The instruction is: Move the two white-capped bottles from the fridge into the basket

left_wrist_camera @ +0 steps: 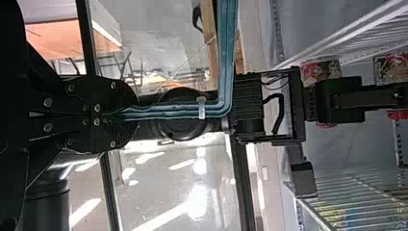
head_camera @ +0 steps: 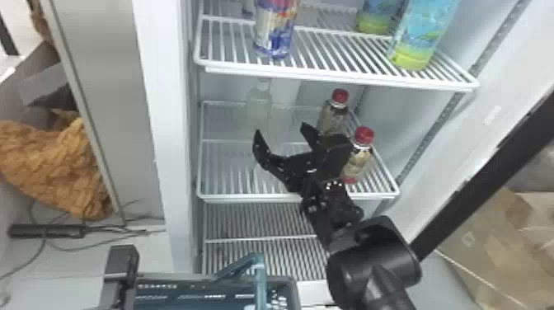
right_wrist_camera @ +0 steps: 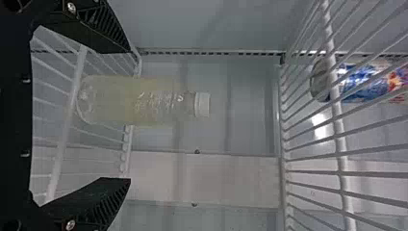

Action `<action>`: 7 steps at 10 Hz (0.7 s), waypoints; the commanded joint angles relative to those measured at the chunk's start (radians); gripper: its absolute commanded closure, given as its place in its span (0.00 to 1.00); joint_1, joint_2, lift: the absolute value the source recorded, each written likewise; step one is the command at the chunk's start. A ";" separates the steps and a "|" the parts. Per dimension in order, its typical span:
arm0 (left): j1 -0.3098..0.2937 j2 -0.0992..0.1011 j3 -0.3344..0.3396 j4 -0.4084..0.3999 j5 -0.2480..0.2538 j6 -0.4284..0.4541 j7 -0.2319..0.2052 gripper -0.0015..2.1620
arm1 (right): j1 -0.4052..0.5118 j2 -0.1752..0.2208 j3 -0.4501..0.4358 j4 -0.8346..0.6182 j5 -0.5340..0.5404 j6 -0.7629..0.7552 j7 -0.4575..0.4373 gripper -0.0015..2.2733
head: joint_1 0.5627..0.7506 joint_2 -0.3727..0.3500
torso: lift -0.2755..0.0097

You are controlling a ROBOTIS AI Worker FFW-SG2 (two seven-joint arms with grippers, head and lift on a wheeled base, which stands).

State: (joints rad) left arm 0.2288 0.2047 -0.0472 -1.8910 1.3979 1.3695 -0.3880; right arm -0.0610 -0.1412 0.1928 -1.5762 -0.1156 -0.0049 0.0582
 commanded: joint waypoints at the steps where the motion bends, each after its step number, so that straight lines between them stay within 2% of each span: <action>1: 0.002 0.001 -0.001 0.000 0.000 0.000 0.000 0.53 | -0.037 0.000 0.013 0.051 -0.004 -0.010 0.000 0.04 | 0.70 0.19 | 0.05; 3: -0.001 0.001 -0.005 0.000 0.002 0.000 0.001 0.53 | -0.103 0.003 0.046 0.134 -0.014 -0.029 0.000 0.04 | 0.70 0.20 | 0.05; 7: -0.003 0.001 -0.007 0.000 0.002 0.000 0.001 0.53 | -0.182 0.011 0.058 0.232 -0.012 -0.029 -0.015 0.04 | 0.70 0.22 | 0.05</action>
State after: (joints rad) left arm 0.2257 0.2056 -0.0551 -1.8910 1.4010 1.3695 -0.3865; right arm -0.2316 -0.1312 0.2475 -1.3558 -0.1281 -0.0344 0.0427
